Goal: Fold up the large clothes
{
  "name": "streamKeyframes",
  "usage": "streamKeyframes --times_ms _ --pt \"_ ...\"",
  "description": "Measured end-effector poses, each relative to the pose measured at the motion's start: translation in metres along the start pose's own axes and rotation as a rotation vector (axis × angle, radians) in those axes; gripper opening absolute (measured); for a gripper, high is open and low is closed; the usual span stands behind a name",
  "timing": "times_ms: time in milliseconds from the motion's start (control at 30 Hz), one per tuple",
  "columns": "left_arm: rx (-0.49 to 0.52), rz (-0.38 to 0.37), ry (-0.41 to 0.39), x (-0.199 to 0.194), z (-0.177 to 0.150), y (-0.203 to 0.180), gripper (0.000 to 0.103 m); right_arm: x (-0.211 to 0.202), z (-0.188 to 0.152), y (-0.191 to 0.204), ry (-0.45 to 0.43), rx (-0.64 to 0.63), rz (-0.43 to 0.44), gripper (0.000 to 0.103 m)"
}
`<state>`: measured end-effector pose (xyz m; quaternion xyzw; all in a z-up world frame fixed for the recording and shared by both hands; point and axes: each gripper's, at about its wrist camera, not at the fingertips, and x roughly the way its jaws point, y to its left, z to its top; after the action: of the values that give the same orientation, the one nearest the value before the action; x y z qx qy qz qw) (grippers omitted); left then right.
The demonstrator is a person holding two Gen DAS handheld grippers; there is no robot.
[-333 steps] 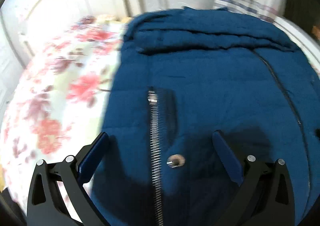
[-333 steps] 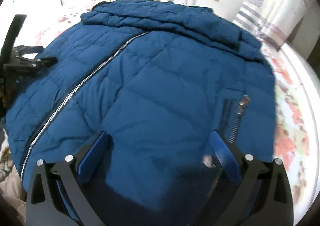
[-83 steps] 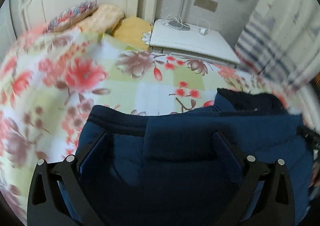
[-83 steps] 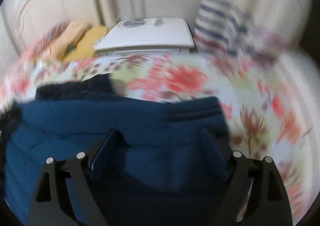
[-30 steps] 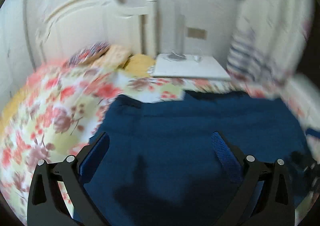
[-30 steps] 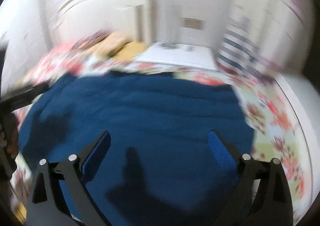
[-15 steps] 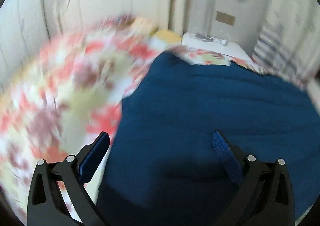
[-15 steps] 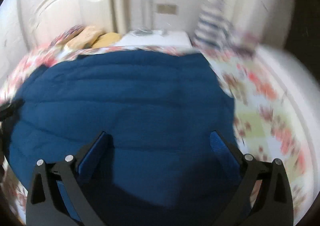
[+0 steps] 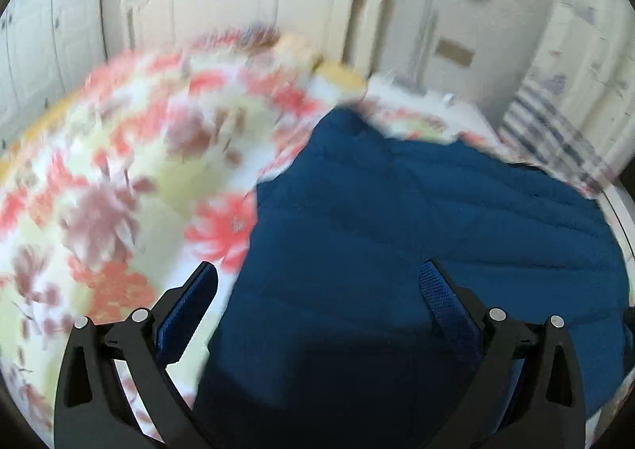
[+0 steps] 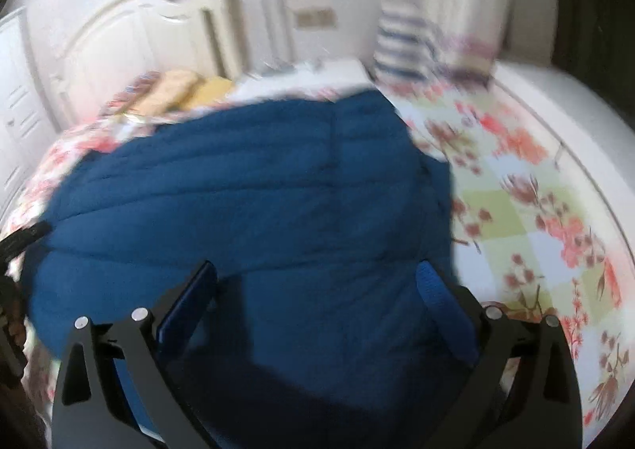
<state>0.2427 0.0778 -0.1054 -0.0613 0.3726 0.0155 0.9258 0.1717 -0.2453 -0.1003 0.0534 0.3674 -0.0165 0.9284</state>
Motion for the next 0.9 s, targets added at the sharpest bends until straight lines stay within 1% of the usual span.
streamKeyframes --times_ms 33,100,133,167,233,267,300,333,367,400,467,533,600,667,767,800,833,900 --pt "0.027 -0.016 -0.021 -0.010 -0.001 -0.012 0.098 -0.006 -0.002 0.014 -0.013 -0.044 0.007 0.100" --pt "0.129 -0.054 -0.061 -0.028 -0.007 -0.046 0.098 -0.013 -0.006 0.045 -0.028 -0.144 0.025 0.100" --pt "0.176 -0.060 -0.073 -0.032 -0.011 -0.061 0.098 -0.013 -0.009 0.063 -0.028 -0.201 0.036 0.100" --pt "0.224 -0.062 -0.076 -0.033 -0.016 -0.076 0.098 -0.011 -0.010 0.072 -0.022 -0.237 0.038 0.100" --pt "0.323 -0.054 -0.044 -0.022 -0.032 -0.103 0.098 0.004 -0.022 0.094 0.007 -0.327 0.002 0.100" --pt "0.361 -0.022 -0.030 -0.012 -0.042 -0.112 0.098 0.009 -0.025 0.095 0.009 -0.328 -0.011 0.100" --pt "0.369 -0.004 -0.041 -0.008 -0.047 -0.113 0.099 0.012 -0.026 0.090 0.015 -0.306 0.007 0.100" --pt "0.357 -0.024 -0.047 -0.005 -0.050 -0.109 0.099 0.013 -0.025 0.084 0.020 -0.286 0.031 0.100" --pt "0.335 -0.049 -0.033 -0.004 -0.050 -0.103 0.099 0.012 -0.023 0.078 0.022 -0.283 0.027 0.100" --pt "0.322 -0.055 -0.020 -0.004 -0.048 -0.097 0.099 0.011 -0.021 0.073 0.023 -0.274 0.017 0.100" --pt "0.308 -0.030 0.000 -0.006 -0.046 -0.080 0.099 0.005 -0.017 0.053 0.020 -0.215 0.009 0.100" --pt "0.275 0.005 0.006 -0.011 -0.047 -0.063 0.099 0.000 -0.016 0.023 0.014 -0.135 -0.036 0.100" --pt "0.237 0.029 0.018 -0.016 -0.051 -0.041 0.099 -0.002 -0.019 -0.010 0.022 -0.043 -0.060 0.100" --pt "0.219 0.048 0.020 -0.018 -0.052 -0.026 0.099 -0.001 -0.024 -0.046 0.029 0.073 -0.041 0.100" --pt "0.182 0.010 0.034 -0.017 -0.055 -0.008 0.099 0.001 -0.035 -0.066 0.033 0.119 -0.020 0.100" --pt "0.180 0.005 0.030 -0.016 -0.057 -0.006 0.099 0.003 -0.038 -0.072 0.041 0.154 0.014 0.100" --pt "0.184 0.010 0.029 -0.016 -0.056 -0.007 0.099 0.004 -0.039 -0.075 0.046 0.170 0.028 0.100" --pt "0.194 0.026 0.027 -0.017 -0.057 -0.009 0.099 0.003 -0.039 -0.074 0.049 0.159 0.018 0.100"
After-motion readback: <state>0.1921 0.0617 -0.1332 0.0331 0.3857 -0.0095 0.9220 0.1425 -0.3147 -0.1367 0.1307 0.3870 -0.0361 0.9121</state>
